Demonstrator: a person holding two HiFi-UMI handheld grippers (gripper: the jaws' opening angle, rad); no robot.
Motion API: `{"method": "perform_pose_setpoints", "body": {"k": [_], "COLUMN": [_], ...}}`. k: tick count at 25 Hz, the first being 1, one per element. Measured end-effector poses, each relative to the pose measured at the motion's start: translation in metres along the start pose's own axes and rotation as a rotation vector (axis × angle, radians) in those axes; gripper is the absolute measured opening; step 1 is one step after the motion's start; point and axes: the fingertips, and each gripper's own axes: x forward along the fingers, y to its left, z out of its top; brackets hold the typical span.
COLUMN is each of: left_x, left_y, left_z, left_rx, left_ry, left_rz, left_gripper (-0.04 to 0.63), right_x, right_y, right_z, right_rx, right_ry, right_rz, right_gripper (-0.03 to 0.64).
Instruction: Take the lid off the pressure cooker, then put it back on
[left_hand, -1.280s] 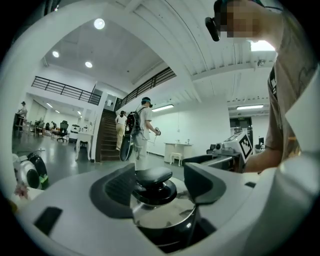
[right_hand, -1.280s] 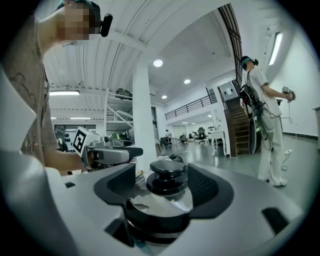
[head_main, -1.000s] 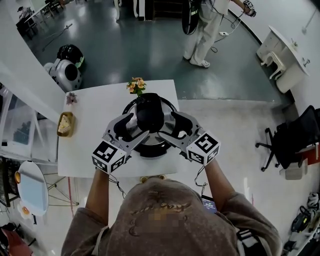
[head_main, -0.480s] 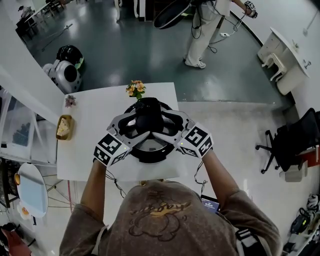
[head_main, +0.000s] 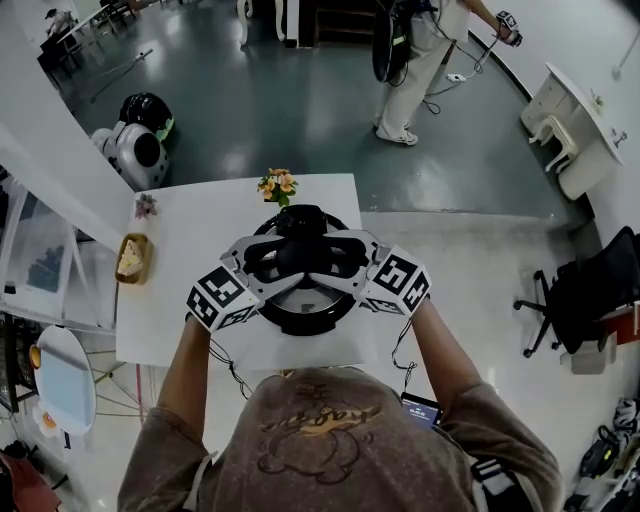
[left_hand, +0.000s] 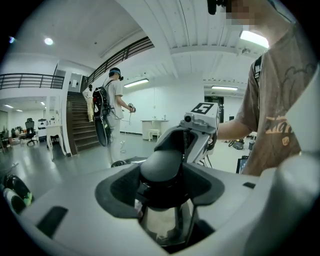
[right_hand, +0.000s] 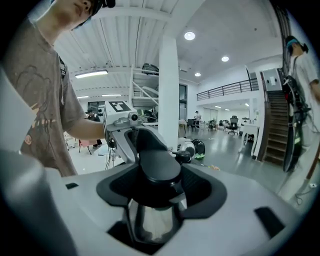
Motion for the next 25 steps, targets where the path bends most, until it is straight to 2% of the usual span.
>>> {"method": "perform_pose_setpoints", "body": {"k": [4,11,25], "left_x": [-0.0008,-0.0006,-0.0006], "left_y": [0.0006,0.0013,0.0044], "left_z": [-0.0007,-0.0013,-0.0001], "left_rx": [-0.001,0.012,0.072], "left_ry": [-0.002,-0.008,-0.011], "left_rz": [-0.016,-0.057,-0.251], "left_gripper": [0.267,0.264,0.262], "right_x": [0.0014,0.0017,0.0023], "right_y": [0.0002,-0.0002,0.0016], "right_z": [0.0003,-0.0005,0.0012], "right_rx": [-0.009,0.037,0.141], "right_ry": [-0.002,0.012,0.022], "right_rz": [-0.028,-0.079,-0.265], "right_gripper": [0.265,0.264,0.264]}}
